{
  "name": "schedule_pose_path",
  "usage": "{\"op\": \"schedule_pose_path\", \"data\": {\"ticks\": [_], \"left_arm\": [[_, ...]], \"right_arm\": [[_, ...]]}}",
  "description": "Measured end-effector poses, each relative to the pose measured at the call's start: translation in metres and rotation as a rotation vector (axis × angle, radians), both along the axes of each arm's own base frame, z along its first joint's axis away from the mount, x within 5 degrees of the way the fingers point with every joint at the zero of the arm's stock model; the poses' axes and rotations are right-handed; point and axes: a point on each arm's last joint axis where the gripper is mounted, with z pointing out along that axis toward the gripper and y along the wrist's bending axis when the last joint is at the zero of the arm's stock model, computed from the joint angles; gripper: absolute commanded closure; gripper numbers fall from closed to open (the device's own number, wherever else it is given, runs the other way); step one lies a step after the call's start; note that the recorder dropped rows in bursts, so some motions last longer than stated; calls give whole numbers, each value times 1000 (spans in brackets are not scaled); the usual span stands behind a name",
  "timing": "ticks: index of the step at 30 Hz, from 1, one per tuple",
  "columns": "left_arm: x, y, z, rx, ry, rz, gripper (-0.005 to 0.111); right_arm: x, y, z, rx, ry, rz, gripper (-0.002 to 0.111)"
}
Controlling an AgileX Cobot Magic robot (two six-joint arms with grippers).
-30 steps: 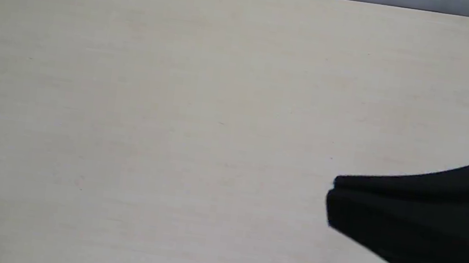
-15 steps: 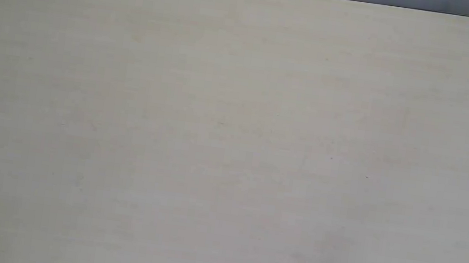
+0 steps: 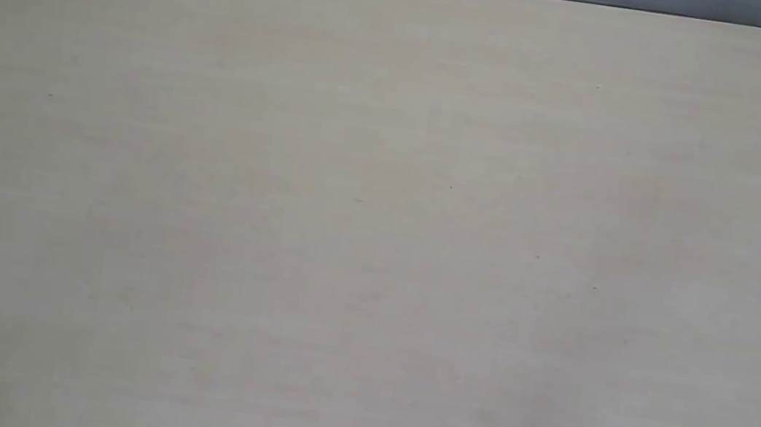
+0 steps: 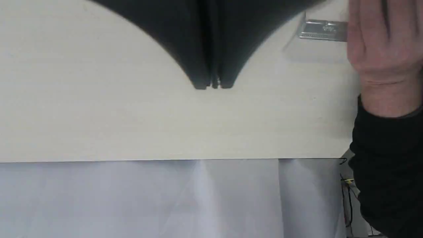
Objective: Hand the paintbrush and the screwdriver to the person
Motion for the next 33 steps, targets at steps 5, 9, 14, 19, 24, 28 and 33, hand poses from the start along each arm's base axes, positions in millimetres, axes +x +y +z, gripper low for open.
{"op": "schedule_pose_path", "data": {"ticks": [5,9,14,19,24,28,33], "left_arm": [[0,0,0,0,0,0,107],[0,0,0,0,0,0,107],[0,0,0,0,0,0,107],[0,0,0,0,0,0,107],[0,0,0,0,0,0,107],[0,0,0,0,0,0,107],[0,0,0,0,0,0,107]], "right_arm": [[0,0,-3,1,6,-2,104],[0,1,-12,-10,34,10,104],[1,4,-28,-83,93,53,104],[1,4,-36,-97,133,61,104],[0,4,-36,-99,130,62,104],[-1,4,-38,-91,137,58,104],[-3,4,-41,-84,167,54,104]]}}
